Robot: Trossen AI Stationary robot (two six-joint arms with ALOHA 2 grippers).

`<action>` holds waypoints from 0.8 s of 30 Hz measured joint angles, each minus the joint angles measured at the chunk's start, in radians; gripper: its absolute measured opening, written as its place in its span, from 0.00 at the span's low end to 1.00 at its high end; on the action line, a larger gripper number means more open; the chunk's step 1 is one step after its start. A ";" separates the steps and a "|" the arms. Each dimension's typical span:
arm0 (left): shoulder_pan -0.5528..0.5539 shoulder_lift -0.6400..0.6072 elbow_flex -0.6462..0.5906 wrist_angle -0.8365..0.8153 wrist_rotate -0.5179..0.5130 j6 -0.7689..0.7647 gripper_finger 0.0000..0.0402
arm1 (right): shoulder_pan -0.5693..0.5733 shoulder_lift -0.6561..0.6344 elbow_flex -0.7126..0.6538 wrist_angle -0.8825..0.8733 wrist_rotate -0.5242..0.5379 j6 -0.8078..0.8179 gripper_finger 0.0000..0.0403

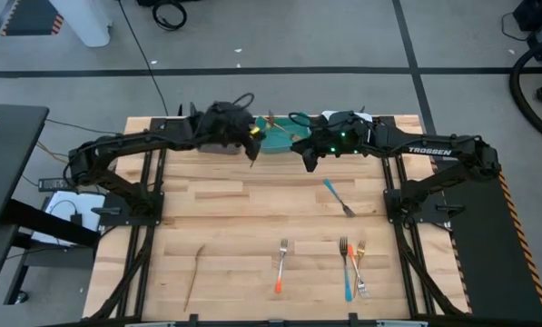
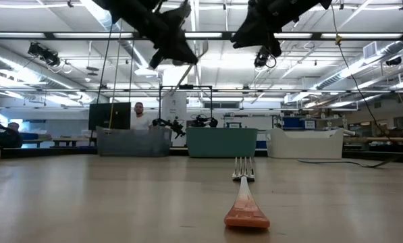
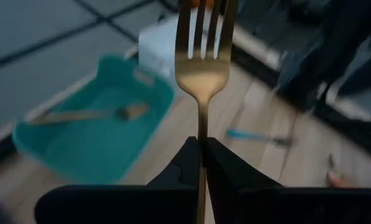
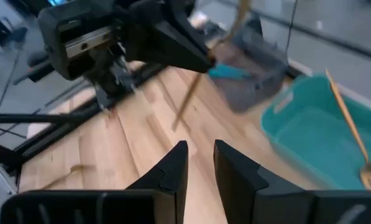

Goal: Sort silverware by color (type)
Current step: Put the gold fork into the green bin

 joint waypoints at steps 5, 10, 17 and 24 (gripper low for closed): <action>-0.002 0.000 0.039 0.090 0.001 0.021 0.04 | -0.005 0.007 0.000 0.112 0.086 -0.048 0.28; -0.008 0.003 0.038 0.119 0.004 0.020 0.04 | -0.030 0.034 0.000 0.243 0.134 -0.055 0.34; -0.007 0.021 0.037 0.121 0.003 0.024 0.04 | -0.052 0.092 0.000 0.438 0.129 -0.048 0.34; -0.002 0.022 0.037 0.128 0.003 0.028 0.04 | -0.082 0.168 0.000 0.553 0.148 0.007 0.34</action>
